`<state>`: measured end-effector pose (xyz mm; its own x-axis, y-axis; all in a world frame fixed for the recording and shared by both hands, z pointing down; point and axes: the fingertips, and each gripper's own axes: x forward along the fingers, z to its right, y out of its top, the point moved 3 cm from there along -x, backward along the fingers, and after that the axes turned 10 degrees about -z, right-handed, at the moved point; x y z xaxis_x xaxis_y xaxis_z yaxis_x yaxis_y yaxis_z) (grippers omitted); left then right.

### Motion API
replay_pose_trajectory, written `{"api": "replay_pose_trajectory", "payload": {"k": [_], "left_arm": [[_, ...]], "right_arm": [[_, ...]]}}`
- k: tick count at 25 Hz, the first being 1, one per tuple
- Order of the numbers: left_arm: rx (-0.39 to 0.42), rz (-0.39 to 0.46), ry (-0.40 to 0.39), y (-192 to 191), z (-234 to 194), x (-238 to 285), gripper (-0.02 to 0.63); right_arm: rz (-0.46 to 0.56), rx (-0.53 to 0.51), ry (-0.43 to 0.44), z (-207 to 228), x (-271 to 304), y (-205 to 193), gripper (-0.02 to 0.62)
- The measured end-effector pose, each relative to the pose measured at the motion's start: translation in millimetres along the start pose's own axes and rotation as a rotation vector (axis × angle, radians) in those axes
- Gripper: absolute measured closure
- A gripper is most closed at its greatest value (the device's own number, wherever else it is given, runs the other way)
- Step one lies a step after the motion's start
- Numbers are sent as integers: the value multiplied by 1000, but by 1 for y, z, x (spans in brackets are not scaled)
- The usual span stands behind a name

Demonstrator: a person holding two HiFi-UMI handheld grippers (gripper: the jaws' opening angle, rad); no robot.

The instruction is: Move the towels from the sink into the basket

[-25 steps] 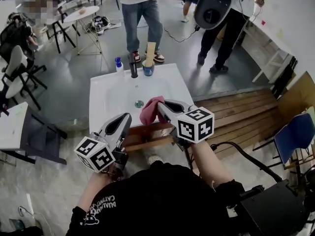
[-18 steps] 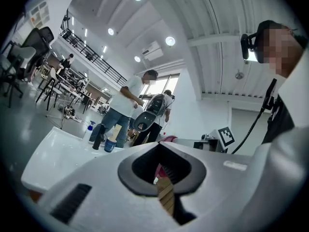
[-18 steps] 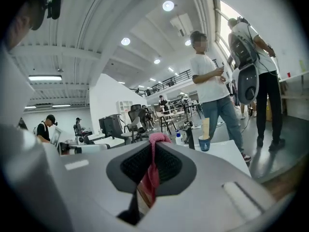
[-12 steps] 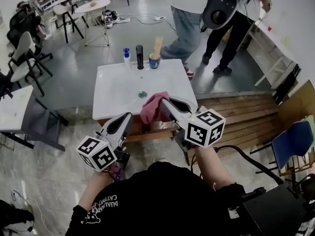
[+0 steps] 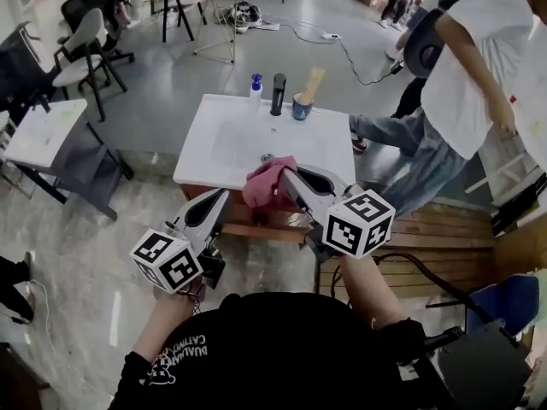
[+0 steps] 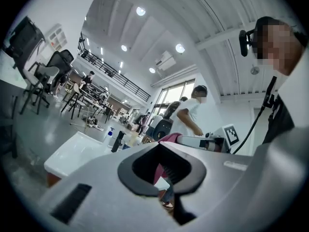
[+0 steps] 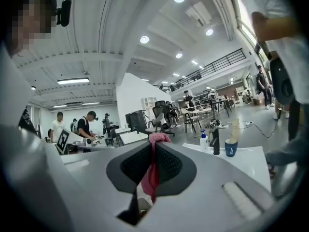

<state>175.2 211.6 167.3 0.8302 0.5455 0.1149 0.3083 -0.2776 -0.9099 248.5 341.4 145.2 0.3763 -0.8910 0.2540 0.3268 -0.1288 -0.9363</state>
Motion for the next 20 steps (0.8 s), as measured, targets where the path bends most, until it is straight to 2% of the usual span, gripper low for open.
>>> {"api": "replay_pose_trajectory", "payload": {"k": [7, 20], "left_arm": [[-33, 53, 120, -19, 14, -13, 601], [-88, 177, 379, -49, 25, -79, 601]], "right_arm": [[-21, -37, 119, -1, -2, 1, 574], [-113, -104, 401, -58, 30, -24, 574]]}}
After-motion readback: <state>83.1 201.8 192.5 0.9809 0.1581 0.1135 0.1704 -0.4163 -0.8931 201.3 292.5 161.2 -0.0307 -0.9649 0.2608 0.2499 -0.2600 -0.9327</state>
